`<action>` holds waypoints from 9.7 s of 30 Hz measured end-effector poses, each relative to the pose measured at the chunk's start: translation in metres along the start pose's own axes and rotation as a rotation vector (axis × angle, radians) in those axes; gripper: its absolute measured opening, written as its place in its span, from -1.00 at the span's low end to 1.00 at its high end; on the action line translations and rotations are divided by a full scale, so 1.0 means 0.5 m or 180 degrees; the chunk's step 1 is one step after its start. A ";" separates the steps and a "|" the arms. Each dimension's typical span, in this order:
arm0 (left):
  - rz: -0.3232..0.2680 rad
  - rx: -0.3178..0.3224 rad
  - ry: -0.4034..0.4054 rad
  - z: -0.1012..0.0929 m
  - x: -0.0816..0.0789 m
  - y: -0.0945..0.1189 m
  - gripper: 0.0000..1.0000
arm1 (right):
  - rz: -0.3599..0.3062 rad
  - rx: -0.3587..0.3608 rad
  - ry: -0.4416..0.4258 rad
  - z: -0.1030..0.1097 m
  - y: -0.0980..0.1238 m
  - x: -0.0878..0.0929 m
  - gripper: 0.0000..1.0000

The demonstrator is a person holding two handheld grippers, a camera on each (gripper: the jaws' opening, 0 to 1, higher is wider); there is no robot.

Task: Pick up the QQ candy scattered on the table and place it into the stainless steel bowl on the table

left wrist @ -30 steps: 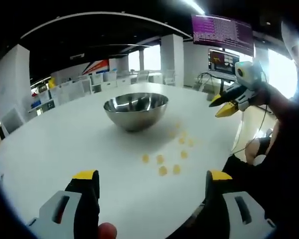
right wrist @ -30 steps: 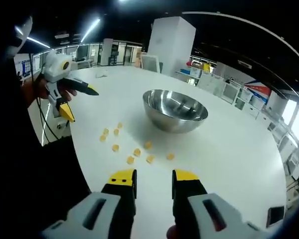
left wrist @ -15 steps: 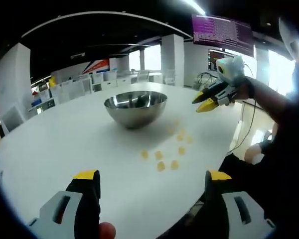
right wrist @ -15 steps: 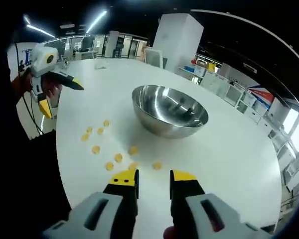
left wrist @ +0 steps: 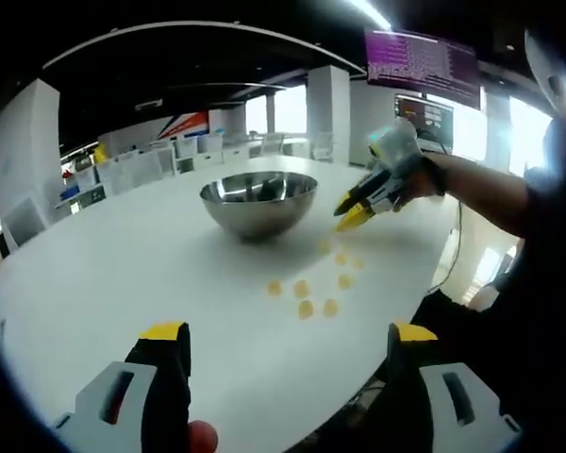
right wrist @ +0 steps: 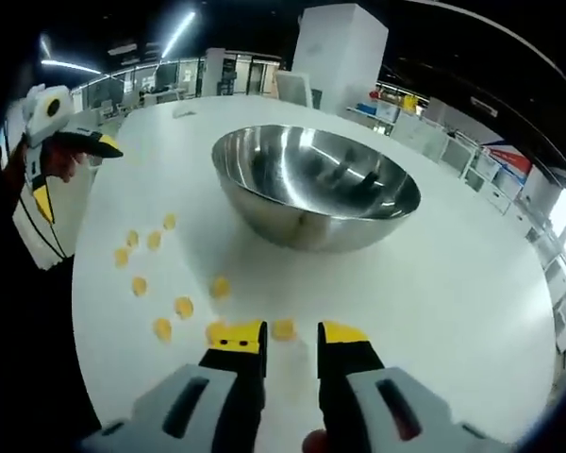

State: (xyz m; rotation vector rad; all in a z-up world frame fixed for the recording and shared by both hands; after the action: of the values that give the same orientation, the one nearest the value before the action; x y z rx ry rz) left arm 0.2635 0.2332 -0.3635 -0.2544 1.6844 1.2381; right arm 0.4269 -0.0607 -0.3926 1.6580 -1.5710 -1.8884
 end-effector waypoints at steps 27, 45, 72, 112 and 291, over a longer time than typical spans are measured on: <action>0.0011 -0.0009 0.0039 0.001 0.005 0.001 0.72 | 0.0029 -0.0121 -0.0139 0.011 -0.016 0.014 -0.83; -0.0029 0.0054 0.0007 -0.011 -0.014 -0.009 0.71 | -0.0699 0.0043 -0.0262 0.019 0.122 -0.024 -0.86; -0.0105 0.0107 0.0002 0.007 -0.055 -0.015 0.66 | -0.1441 0.0109 -0.0459 0.071 0.277 0.001 -0.87; -0.0098 0.0148 0.0109 0.013 -0.020 -0.004 0.61 | -0.0255 -0.0228 0.0755 -0.092 -0.041 -0.289 -0.87; -0.0138 0.0266 -0.0039 -0.012 -0.055 -0.017 0.54 | -0.1531 -0.0030 -0.0225 -0.005 0.228 -0.089 -0.85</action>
State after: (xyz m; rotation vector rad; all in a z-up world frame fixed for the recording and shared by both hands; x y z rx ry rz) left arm 0.2791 0.2146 -0.3470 -0.2312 1.7070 1.1324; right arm 0.3909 -0.0796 -0.2774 2.1340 -1.2593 -2.1845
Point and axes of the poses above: the point that each gripper's makers call its tool centre point, and the gripper's own axes: y roughly backward along the fingers, z roughly to its left, x roughly out of its underside, the point moved 9 cm from there along y, roughly backward along the fingers, and after that the axes turned 10 degrees about z, right-handed, at the moved point
